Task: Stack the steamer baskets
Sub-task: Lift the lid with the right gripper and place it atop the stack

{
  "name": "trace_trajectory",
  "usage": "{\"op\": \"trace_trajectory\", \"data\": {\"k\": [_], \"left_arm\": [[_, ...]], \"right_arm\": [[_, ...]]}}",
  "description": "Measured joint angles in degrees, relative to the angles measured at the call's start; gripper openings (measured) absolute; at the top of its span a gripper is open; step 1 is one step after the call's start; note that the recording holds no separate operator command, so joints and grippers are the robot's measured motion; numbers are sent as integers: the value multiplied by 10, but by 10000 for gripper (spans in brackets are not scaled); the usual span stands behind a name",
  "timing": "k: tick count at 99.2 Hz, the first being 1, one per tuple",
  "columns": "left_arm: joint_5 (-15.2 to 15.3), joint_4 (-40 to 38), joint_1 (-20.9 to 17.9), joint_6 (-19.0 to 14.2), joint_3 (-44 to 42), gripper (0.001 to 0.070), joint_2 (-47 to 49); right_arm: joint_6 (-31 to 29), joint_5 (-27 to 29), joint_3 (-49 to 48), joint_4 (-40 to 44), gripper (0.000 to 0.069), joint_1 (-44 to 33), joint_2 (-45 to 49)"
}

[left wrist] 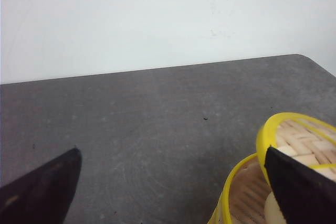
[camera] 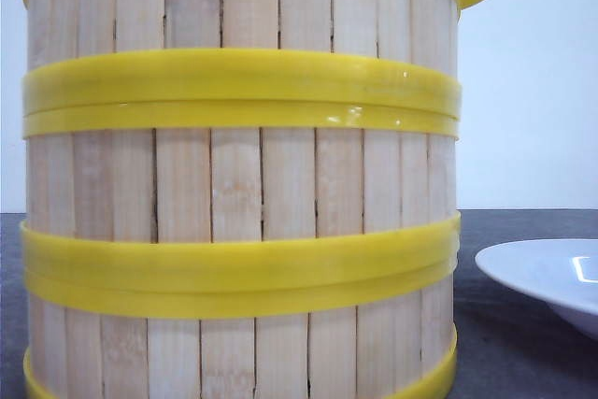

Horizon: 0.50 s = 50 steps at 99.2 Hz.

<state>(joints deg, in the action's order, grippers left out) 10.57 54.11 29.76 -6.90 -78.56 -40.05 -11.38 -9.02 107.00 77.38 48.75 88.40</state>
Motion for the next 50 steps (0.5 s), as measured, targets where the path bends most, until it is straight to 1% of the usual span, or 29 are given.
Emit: {"op": "trace_trajectory", "data": {"k": [23, 39, 50], "left_arm": [[0, 0, 0, 0, 0, 693, 0], [0, 0, 0, 0, 0, 693, 0], [0, 2, 0, 0, 0, 693, 0]], "right_arm": [[0, 2, 0, 0, 56, 34, 24], [0, 17, 0, 0, 56, 37, 47], [0, 17, 0, 0, 56, 37, 66]]}}
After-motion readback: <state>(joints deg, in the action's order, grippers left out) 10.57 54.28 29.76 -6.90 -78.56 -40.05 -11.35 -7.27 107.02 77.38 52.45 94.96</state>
